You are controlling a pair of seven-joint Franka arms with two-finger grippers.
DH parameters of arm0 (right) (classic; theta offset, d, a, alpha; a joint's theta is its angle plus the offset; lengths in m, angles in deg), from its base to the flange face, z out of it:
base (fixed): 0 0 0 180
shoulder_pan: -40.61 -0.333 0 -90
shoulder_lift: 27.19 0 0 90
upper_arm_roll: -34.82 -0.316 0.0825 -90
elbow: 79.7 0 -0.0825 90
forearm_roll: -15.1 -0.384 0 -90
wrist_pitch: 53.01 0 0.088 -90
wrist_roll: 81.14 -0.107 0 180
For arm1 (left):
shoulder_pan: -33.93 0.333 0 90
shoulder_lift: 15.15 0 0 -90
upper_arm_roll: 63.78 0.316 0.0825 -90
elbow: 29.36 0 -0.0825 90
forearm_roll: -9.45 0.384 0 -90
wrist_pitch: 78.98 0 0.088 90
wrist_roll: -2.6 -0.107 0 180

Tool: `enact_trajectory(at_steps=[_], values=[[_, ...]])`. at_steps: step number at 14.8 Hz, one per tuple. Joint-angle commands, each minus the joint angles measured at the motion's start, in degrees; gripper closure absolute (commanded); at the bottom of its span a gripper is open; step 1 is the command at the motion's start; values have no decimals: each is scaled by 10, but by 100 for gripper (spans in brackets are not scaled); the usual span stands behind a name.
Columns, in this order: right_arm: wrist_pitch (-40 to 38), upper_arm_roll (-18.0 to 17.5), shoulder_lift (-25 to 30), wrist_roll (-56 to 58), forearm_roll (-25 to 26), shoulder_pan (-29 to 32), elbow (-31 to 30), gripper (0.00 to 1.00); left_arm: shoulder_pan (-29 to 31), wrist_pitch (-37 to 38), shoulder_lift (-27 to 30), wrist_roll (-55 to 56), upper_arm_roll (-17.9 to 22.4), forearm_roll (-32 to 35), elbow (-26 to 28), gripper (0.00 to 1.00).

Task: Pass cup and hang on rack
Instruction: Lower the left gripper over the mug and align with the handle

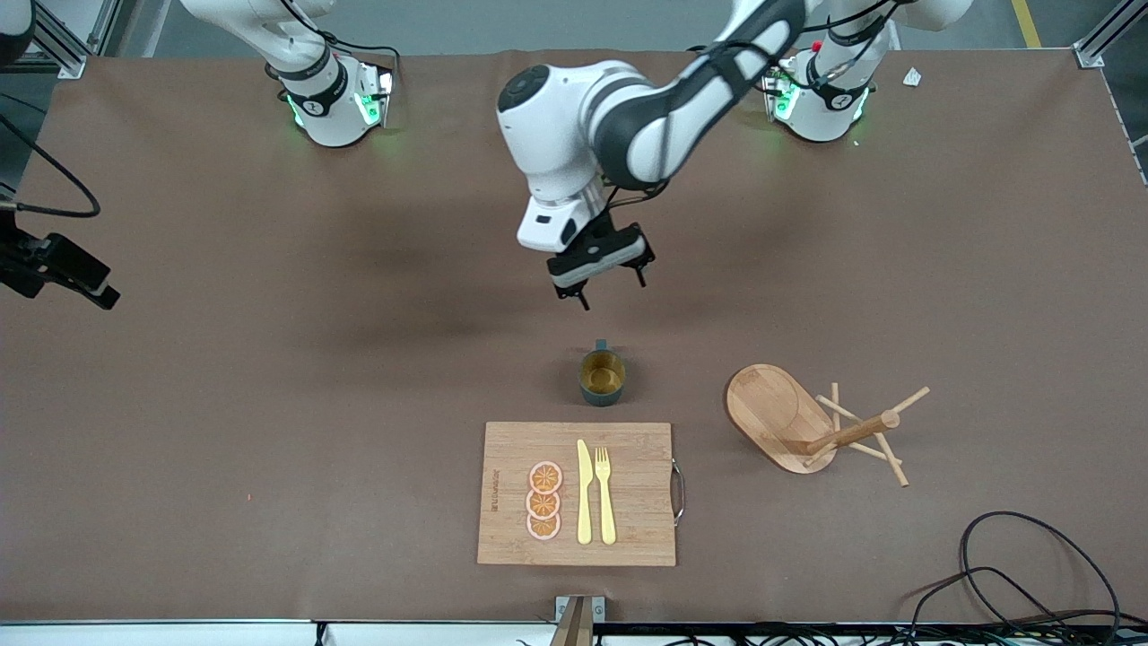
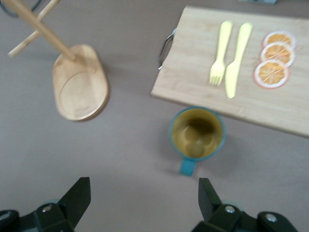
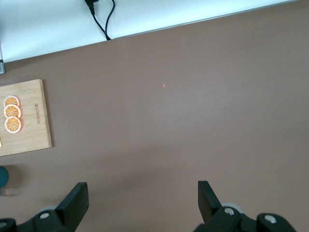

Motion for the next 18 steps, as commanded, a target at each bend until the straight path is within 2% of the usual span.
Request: enact_trajectory(at_steps=[1,3,6,9,11,13,18], values=[[-9,-6,-2,-1,-9,16,11,0,-9,-53,-17,130,1,107,47,3],[-15,-6,-4,3,-11,45,7,0,-15,-86,-19,189,1,157,83,3],[-9,-7,-6,9,-1,43,6,0,-19,-89,-20,258,1,256,135,3],[-8,-9,-6,32,6,41,7,0,-26,-88,-48,323,1,321,144,8],[-1,-10,-6,74,34,40,7,0,-30,-88,-66,346,1,380,144,7],[7,-10,-6,84,37,35,7,0,-36,-86,-84,398,1,412,143,6],[6,-11,-6,84,35,35,8,0,-38,-78,-101,410,6,452,157,7]])
